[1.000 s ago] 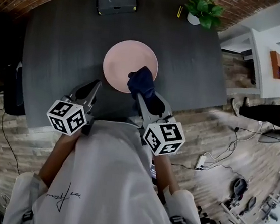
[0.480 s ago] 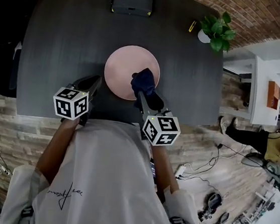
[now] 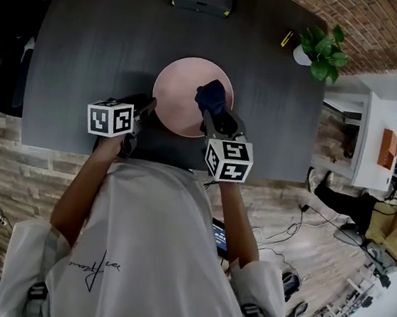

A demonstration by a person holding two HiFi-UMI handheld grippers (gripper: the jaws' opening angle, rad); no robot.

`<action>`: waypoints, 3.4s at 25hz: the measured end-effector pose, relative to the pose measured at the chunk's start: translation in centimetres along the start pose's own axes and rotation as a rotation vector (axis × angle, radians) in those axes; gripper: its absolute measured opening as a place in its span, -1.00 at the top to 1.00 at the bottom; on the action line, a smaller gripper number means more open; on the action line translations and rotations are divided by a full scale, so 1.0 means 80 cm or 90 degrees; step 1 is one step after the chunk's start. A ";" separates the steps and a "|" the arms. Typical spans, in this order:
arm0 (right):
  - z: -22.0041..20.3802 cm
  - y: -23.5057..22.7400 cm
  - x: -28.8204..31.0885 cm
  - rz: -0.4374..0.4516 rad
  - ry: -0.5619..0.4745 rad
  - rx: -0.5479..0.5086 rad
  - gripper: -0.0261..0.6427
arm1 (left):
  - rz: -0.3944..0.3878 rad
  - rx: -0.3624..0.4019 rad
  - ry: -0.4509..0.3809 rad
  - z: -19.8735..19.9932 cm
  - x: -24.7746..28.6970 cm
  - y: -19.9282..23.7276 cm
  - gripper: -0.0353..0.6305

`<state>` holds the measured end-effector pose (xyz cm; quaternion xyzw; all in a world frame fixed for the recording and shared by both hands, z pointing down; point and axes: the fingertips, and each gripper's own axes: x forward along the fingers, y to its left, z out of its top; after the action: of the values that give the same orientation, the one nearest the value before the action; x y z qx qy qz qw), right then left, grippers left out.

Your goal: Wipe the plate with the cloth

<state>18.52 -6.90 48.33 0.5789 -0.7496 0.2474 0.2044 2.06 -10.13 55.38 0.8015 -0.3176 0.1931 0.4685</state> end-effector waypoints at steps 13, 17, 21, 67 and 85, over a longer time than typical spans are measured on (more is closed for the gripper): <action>-0.015 -0.047 0.085 -0.087 0.087 -0.100 0.54 | 0.017 0.016 0.067 -0.019 0.033 0.007 0.66; -0.021 -0.045 0.109 -0.088 0.112 -0.110 0.54 | 0.017 0.034 0.072 -0.017 0.035 0.007 0.65; -0.027 -0.041 0.131 -0.088 0.131 -0.112 0.54 | 0.019 0.027 0.072 -0.015 0.034 0.010 0.65; -0.040 0.064 0.167 0.022 0.157 -0.159 0.53 | 0.007 0.047 0.072 -0.034 0.008 0.018 0.65; -0.050 0.108 0.166 0.094 0.152 -0.209 0.53 | 0.002 0.019 0.049 -0.036 0.005 0.021 0.65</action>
<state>6.98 -12.90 58.21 0.4478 -0.7908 0.2033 0.3644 1.15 -8.38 58.06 0.8000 -0.2972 0.2295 0.4679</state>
